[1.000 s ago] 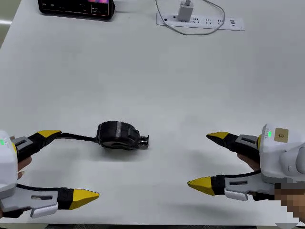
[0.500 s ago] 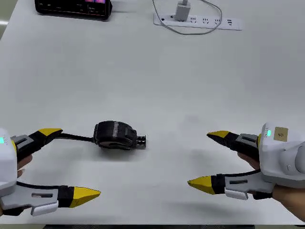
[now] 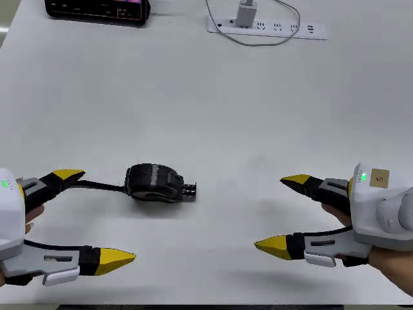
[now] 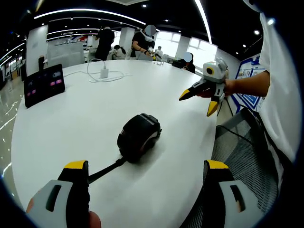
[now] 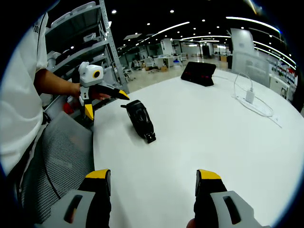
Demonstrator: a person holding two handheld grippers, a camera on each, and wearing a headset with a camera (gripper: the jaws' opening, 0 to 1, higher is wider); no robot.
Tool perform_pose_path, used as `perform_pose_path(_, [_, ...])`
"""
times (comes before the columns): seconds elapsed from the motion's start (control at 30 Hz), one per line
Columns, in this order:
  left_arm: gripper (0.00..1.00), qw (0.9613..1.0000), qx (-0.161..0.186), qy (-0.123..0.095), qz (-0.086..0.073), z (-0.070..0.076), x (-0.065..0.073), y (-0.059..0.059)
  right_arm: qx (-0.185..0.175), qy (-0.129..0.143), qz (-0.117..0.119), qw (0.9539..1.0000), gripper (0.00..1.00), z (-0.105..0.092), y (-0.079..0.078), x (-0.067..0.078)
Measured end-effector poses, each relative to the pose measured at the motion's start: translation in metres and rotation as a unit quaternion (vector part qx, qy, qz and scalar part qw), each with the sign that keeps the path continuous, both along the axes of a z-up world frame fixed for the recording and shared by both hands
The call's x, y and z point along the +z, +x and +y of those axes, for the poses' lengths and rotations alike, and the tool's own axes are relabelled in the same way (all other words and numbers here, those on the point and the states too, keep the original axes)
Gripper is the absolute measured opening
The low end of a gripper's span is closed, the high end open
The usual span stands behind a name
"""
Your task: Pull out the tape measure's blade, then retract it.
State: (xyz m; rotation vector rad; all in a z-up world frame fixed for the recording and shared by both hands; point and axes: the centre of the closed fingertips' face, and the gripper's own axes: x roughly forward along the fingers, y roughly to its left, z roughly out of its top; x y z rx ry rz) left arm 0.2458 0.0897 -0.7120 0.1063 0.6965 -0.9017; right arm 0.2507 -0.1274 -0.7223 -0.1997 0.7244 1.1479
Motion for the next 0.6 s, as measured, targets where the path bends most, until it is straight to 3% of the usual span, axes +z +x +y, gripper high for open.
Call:
perform_pose_path(0.37, [0.98, 0.9999, -0.008, 0.007, -0.010, -0.0015, 0.0003, 0.0085, 0.009, -0.007, -0.007, 0.9999, 0.71, 0.0007, 0.0039, -0.0005])
perform_pose_path(0.6, [0.95, 0.9996, -0.022, 0.016, -0.007, -0.0032, -0.0033, 0.0096, 0.014, -0.009, -0.010, 0.9998, 0.71, 0.0027, 0.0073, -0.0002])
